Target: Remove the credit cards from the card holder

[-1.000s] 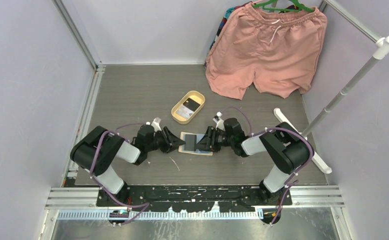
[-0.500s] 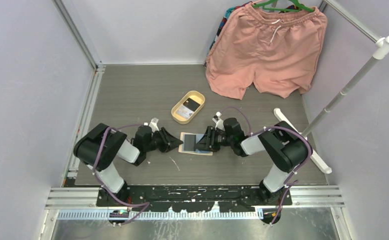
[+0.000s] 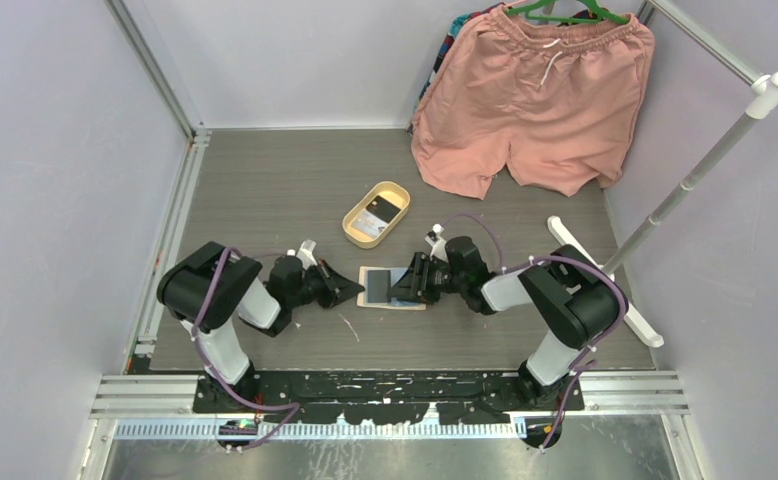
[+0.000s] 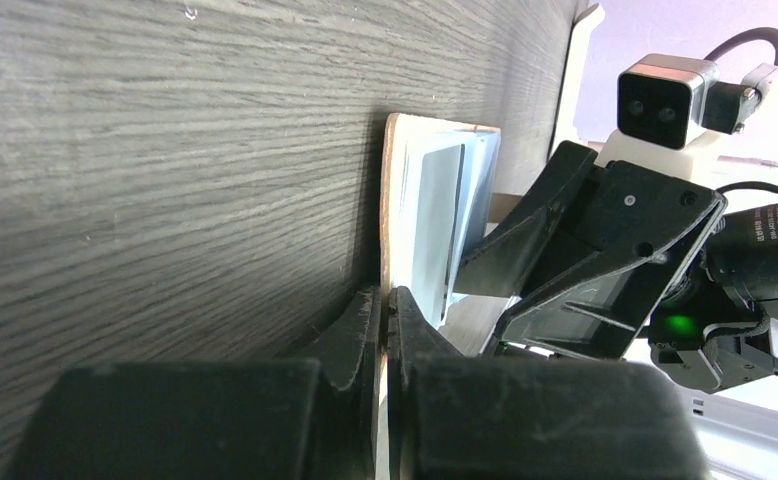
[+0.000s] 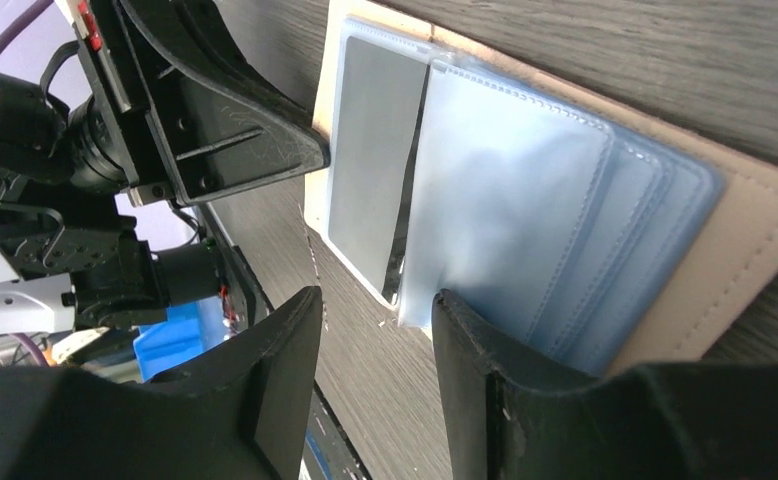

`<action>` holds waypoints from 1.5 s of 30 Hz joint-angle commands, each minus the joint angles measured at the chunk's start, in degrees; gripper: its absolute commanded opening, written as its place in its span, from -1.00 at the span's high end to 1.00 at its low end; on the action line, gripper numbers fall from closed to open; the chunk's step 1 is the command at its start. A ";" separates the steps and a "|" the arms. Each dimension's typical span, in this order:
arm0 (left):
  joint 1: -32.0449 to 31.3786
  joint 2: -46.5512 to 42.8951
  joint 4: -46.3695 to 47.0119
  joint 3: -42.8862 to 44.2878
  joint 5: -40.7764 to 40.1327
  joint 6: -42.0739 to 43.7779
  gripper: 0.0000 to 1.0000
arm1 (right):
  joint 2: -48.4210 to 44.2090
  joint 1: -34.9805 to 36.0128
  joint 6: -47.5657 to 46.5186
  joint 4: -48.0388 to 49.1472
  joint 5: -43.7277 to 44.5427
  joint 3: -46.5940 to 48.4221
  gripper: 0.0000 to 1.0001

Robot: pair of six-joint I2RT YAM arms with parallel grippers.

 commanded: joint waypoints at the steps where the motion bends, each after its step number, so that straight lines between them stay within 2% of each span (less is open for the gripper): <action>1: -0.18 -2.97 -1.13 -0.70 -0.13 2.62 1.00 | 0.15 -0.02 0.07 -9.62 12.55 -2.43 -0.05; 6: -2.00 -3.27 -3.22 -0.36 -0.98 3.62 1.00 | 2.84 -0.01 3.09 -6.87 14.34 -0.19 -0.05; 15: -4.25 -1.28 -3.14 -0.51 -1.85 4.94 1.00 | 10.78 0.07 9.20 4.04 11.13 1.97 -0.04; 24: -4.47 -0.48 -3.05 -0.44 -1.94 5.61 1.00 | 12.07 3.62 8.91 3.32 8.39 5.61 -0.04; 27: -4.43 -0.37 -2.96 -0.61 -2.05 5.68 1.00 | 10.82 4.96 7.91 -1.14 9.26 6.59 -0.02; 30: -4.47 -0.33 -3.04 -0.70 -2.14 5.75 1.00 | 6.49 5.21 6.28 -10.24 12.32 6.71 -0.01; 34: -4.44 -0.27 -3.05 -0.70 -2.25 5.83 1.00 | -2.61 5.23 1.15 -29.04 24.27 8.07 -0.02; 40: -4.41 -0.07 -3.21 -0.45 -2.29 5.97 1.00 | -10.97 5.14 -2.76 -46.44 35.68 11.36 -0.06; 43: -4.45 -0.25 -3.60 -0.40 -2.40 6.02 1.00 | -13.67 5.16 -4.49 -50.68 37.81 15.50 -0.07; 45: -4.43 -0.40 -4.02 -0.27 -2.51 6.14 1.00 | -15.77 5.31 -5.87 -49.17 36.22 17.08 -0.10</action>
